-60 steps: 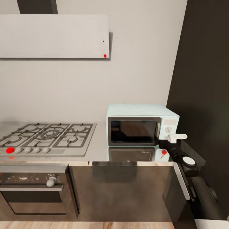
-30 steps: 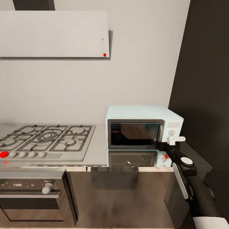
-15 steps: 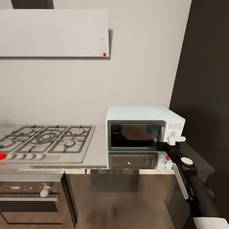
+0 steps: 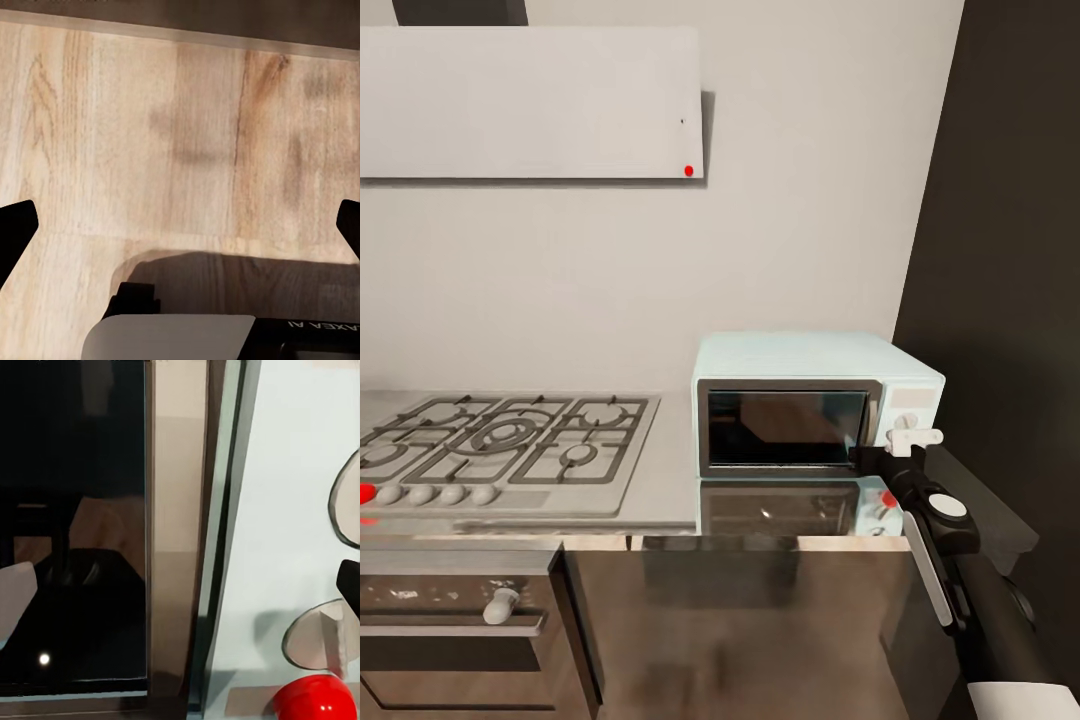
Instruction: In the kitchen, take the popcorn bag from the countertop, put it into the microwave, and heat it until the popcorn is cooked so the cooked popcorn ends up inside the bag.
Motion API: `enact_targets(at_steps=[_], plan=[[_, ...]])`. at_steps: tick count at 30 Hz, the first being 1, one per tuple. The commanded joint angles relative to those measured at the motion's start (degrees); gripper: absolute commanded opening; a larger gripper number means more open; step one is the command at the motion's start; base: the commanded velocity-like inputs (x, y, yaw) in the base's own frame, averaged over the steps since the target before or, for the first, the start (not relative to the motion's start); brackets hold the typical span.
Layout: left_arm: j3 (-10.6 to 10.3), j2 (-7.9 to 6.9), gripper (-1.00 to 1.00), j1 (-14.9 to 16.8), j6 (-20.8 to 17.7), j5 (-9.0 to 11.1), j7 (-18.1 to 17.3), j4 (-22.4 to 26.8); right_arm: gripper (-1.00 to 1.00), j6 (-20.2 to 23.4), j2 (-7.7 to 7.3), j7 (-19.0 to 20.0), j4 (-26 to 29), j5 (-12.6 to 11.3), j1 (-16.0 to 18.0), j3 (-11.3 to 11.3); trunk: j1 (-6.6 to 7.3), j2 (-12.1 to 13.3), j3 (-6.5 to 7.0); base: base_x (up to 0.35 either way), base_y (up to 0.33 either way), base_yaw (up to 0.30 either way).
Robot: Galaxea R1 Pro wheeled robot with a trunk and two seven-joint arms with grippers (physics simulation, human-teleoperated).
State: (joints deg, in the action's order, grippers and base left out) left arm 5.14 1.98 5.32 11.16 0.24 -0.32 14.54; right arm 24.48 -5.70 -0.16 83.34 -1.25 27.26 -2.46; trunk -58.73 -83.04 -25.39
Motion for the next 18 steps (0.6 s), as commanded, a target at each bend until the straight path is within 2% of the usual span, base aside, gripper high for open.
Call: enact_targets(at_steps=[1, 8, 14, 15, 18], plan=[[0.31, 0.04, 1.00, 0.04, 0.18, 0.02, -0.03, -0.04, 1.00, 0.30, -0.01, -0.02, 0.07, -0.14, 0.01, 0.00, 0.00, -0.03, -0.06, 0.000, 0.000, 0.000], [0.28, 0.06, 1.00, 0.04, 0.18, 0.02, -0.03, -0.04, 1.00, 0.30, -0.01, -0.02, 0.13, -0.16, -0.01, 0.00, 0.00, -0.03, -0.06, 0.005, 0.000, 0.000], [0.32, 0.05, 1.00, 0.04, 0.18, 0.10, -0.03, -0.04, 1.00, 0.30, -0.01, -0.02, 0.16, -0.16, -0.01, 0.00, 0.00, -0.03, -0.06, 0.118, 0.000, 0.000], [0.32, 0.04, 1.00, 0.04, 0.18, 0.09, -0.03, -0.04, -1.00, 0.30, -0.01, -0.02, 0.16, -0.16, -0.01, 0.00, 0.00, -0.03, -0.06, 0.012, 0.000, 0.000], [0.31, 0.04, 1.00, 0.04, 0.18, 0.11, -0.03, -0.04, -1.00, 0.30, -0.01, -0.02, 0.16, -0.15, -0.01, 0.00, 0.00, -0.03, -0.06, 0.003, 0.000, 0.000]])
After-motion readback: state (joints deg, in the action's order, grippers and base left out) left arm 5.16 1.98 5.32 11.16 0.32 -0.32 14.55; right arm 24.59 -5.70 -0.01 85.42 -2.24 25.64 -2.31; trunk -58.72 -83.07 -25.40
